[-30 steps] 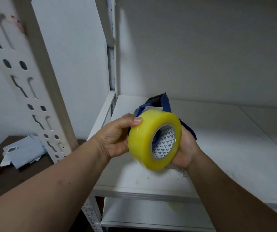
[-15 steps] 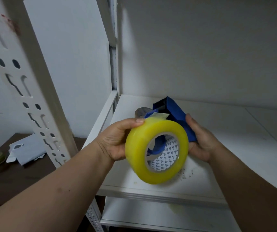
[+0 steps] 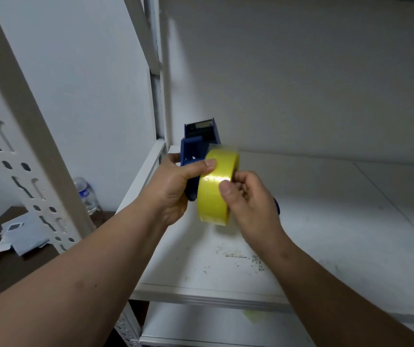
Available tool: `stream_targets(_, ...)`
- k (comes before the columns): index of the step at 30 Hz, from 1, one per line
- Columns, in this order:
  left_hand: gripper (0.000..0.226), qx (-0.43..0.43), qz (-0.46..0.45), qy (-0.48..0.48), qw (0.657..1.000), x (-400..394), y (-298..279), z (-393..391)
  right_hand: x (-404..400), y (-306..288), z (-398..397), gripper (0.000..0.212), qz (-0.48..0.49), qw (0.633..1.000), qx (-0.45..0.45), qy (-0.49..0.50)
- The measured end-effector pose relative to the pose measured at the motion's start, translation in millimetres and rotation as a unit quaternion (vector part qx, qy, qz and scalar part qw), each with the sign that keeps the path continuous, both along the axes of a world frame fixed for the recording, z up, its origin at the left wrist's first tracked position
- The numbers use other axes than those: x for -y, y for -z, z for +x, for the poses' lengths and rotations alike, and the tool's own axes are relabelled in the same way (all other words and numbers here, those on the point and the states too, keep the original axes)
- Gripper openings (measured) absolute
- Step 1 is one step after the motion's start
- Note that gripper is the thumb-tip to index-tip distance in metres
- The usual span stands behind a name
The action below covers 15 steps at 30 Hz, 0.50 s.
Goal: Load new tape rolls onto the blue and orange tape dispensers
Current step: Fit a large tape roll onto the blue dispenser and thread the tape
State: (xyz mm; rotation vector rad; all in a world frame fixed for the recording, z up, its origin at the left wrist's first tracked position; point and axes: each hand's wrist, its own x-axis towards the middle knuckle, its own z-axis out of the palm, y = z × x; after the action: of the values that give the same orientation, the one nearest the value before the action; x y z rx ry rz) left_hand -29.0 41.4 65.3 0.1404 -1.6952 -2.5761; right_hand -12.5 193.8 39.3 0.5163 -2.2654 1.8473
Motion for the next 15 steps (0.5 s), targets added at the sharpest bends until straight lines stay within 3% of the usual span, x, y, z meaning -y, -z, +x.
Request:
stream_targets(6, 0.054, -0.023, -0.046, -0.016, 0.999, 10.1, 11.4, -3.1, 3.3, 4.1, -9.3, 0.027, -0.021, 0.992, 0.098, -0.079)
stream_targets(9, 0.057, 0.023, -0.041, -0.02, 0.999, 12.3, 13.5, -1.7, 4.9, 7.8, -10.7, 0.028, -0.023, 0.991, 0.096, -0.091)
stream_targets(13, 0.036, 0.047, -0.043, -0.042, 0.997, 13.5, 13.5, -0.1, 8.9, 10.3, -11.2, 0.027, 0.006, 0.993, 0.083, -0.084)
stream_targets(15, 0.045, 0.047, -0.052, -0.034, 0.997, 10.6, 12.1, 1.6, 10.9, 11.1, -10.4, 0.03, 0.036, 0.993, 0.074, -0.079)
